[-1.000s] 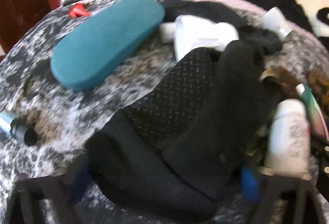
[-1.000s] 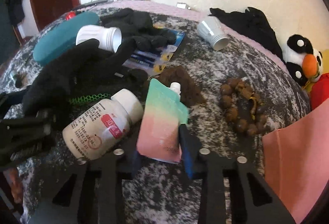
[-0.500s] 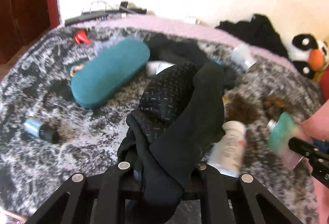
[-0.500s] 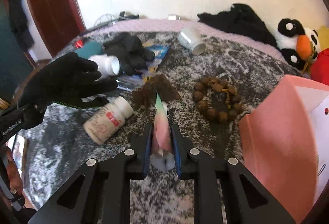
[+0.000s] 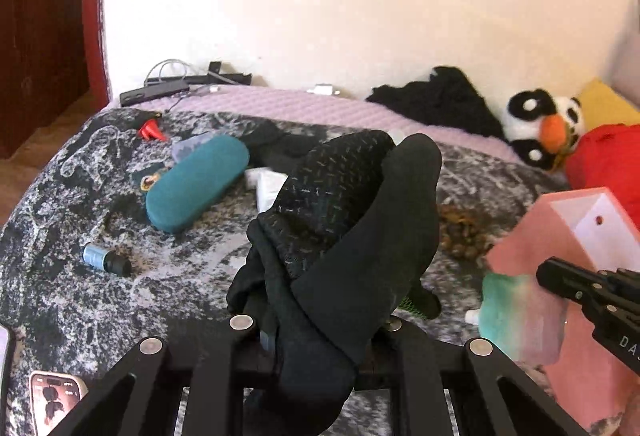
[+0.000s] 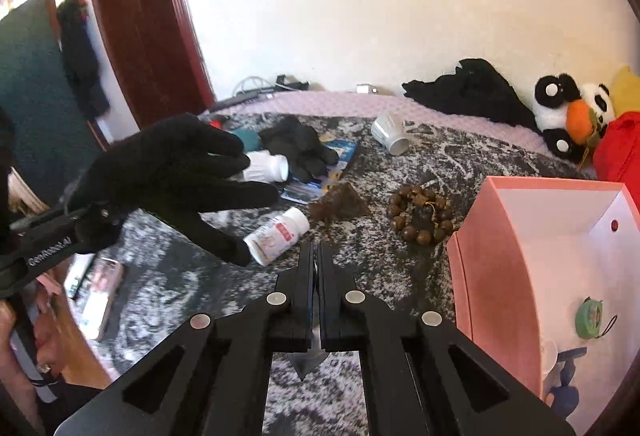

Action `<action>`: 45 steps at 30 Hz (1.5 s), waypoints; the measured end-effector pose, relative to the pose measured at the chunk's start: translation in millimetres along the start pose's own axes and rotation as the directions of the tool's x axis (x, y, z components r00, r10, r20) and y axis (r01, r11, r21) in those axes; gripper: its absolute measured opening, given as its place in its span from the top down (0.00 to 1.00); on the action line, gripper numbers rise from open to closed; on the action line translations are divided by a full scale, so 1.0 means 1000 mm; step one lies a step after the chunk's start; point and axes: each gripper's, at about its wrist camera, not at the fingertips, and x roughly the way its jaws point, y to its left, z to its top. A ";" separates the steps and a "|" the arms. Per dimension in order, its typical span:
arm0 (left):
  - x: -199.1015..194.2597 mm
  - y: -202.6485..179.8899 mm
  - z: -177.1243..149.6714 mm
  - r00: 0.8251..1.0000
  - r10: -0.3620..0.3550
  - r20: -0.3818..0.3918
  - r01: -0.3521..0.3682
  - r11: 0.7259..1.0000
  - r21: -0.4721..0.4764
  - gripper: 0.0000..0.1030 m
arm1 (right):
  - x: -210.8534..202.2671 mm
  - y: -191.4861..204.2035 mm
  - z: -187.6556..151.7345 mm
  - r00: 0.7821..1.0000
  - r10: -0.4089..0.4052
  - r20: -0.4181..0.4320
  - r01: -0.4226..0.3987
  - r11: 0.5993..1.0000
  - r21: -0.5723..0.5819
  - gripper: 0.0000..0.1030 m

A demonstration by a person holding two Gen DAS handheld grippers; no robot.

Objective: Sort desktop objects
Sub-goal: 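Carry the glove and pouch into the pink box and open both grippers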

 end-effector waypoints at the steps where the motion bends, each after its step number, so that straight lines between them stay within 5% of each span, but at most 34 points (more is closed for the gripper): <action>1: -0.004 -0.004 0.001 1.000 -0.004 0.008 0.004 1.000 0.004 0.85 | -0.007 -0.001 0.000 1.000 0.007 0.010 -0.007 1.000 0.008 1.00; 11: -0.035 -0.065 0.015 0.992 -0.103 0.077 0.098 0.993 0.065 0.85 | -0.091 -0.033 0.007 0.985 -0.030 0.168 0.022 0.998 0.053 1.00; 20: -0.031 -0.161 0.017 0.968 -0.244 0.061 0.230 0.957 0.179 0.85 | -0.161 -0.111 -0.005 0.951 -0.169 0.261 0.122 0.975 0.186 1.00; 29: -0.003 -0.269 0.003 0.923 -0.382 -0.046 0.379 0.883 0.278 0.84 | -0.196 -0.198 -0.030 0.911 -0.343 0.227 0.258 0.906 0.335 0.99; 30: -0.001 -0.277 0.002 0.915 -0.399 -0.061 0.399 0.873 0.281 0.82 | -0.197 -0.205 -0.031 0.906 -0.360 0.222 0.272 0.898 0.346 0.99; 32: 0.006 -0.292 -0.001 0.884 -0.455 -0.103 0.465 0.839 0.282 0.60 | -0.201 -0.219 -0.034 0.889 -0.404 0.215 0.306 0.874 0.378 0.98; 33: 0.007 -0.298 -0.002 0.870 -0.481 -0.113 0.492 0.825 0.279 0.32 | -0.201 -0.226 -0.036 0.878 -0.433 0.204 0.330 0.856 0.397 0.93; 34: 0.005 -0.301 -0.003 0.864 -0.494 -0.097 0.500 0.820 0.278 0.07 | -0.201 -0.232 -0.039 0.866 -0.462 0.192 0.354 0.837 0.416 0.72; 35: 0.002 -0.303 -0.004 0.860 -0.505 -0.077 0.505 0.817 0.278 0.01 | -0.201 -0.238 -0.041 0.854 -0.489 0.180 0.377 0.818 0.435 0.54; 36: 0.000 -0.304 -0.004 0.861 -0.506 -0.057 0.500 0.819 0.281 0.00 | -0.206 -0.243 -0.044 0.844 -0.500 0.195 0.369 0.804 0.466 0.16; 37: -0.003 -0.304 -0.002 0.860 -0.507 -0.047 0.499 0.819 0.284 0.00 | -0.210 -0.249 -0.047 0.833 -0.512 0.209 0.360 0.789 0.497 0.06; 41: -0.007 -0.296 0.004 0.861 -0.508 -0.030 0.498 0.829 0.256 0.00 | -0.225 -0.264 -0.051 0.812 -0.532 0.240 0.335 0.761 0.556 0.06; 45: -0.001 -0.275 0.008 0.881 -0.471 -0.044 0.470 0.860 0.199 0.00 | -0.226 -0.263 -0.049 0.812 -0.528 0.249 0.314 0.755 0.576 0.06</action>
